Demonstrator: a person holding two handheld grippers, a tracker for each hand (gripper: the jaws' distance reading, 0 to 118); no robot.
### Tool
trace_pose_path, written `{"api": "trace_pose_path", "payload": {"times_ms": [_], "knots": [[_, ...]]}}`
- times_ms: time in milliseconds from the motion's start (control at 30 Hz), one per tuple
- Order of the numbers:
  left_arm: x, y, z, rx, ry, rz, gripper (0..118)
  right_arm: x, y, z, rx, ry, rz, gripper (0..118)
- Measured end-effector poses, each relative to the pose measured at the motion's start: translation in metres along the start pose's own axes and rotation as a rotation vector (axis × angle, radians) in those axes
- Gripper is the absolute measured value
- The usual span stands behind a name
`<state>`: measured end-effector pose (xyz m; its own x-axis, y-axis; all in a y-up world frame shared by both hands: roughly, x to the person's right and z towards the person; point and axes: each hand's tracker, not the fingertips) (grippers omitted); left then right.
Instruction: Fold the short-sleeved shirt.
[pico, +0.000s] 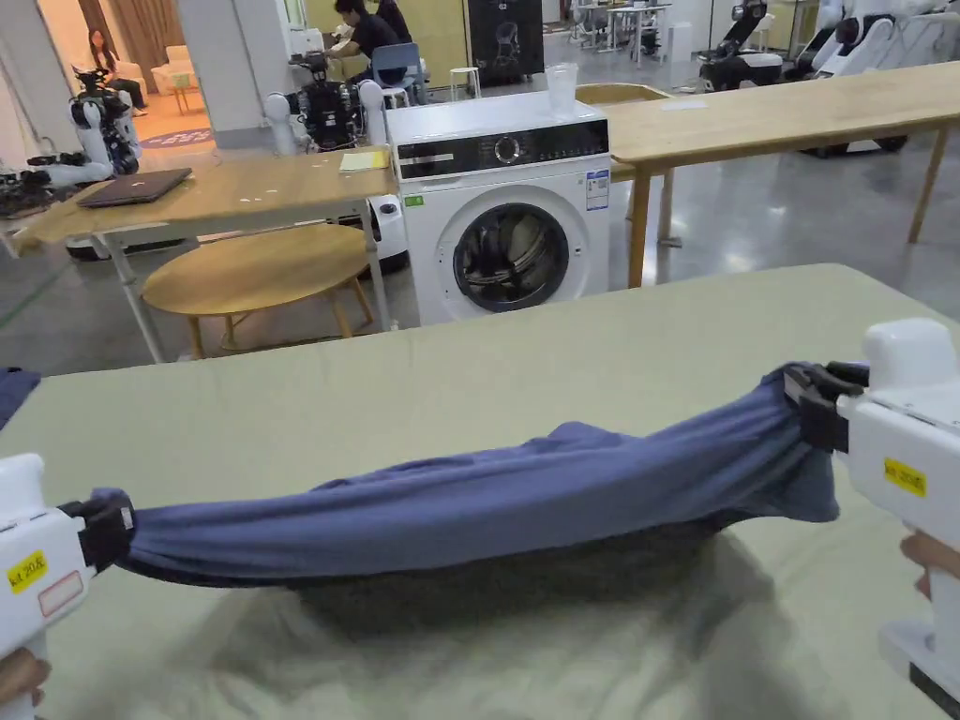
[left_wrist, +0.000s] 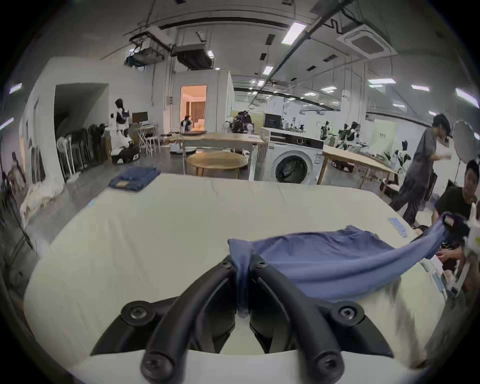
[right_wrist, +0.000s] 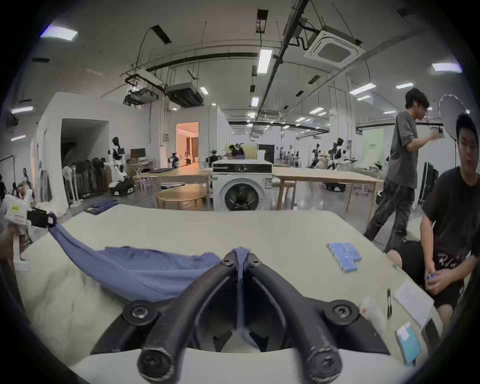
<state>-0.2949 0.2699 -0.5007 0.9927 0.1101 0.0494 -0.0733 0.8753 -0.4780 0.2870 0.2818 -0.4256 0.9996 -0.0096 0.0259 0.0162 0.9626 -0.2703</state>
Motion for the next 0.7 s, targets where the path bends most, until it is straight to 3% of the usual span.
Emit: {"api": "trace_pose_path", "payload": {"times_ms": [300,400,700], "knots": [[-0.018,-0.099,0.129,0.027,-0.061,0.059,2,-0.007,-0.068,0.147,-0.046,0.03,0.019,2],[-0.02,-0.14,0.154,-0.014,-0.048,0.022,2,-0.009,-0.093,0.181,-0.098,0.049,0.029,2],[-0.03,-0.24,0.167,-0.199,-0.01,-0.029,2,-0.013,-0.18,0.212,-0.362,0.038,0.109,2]]}}
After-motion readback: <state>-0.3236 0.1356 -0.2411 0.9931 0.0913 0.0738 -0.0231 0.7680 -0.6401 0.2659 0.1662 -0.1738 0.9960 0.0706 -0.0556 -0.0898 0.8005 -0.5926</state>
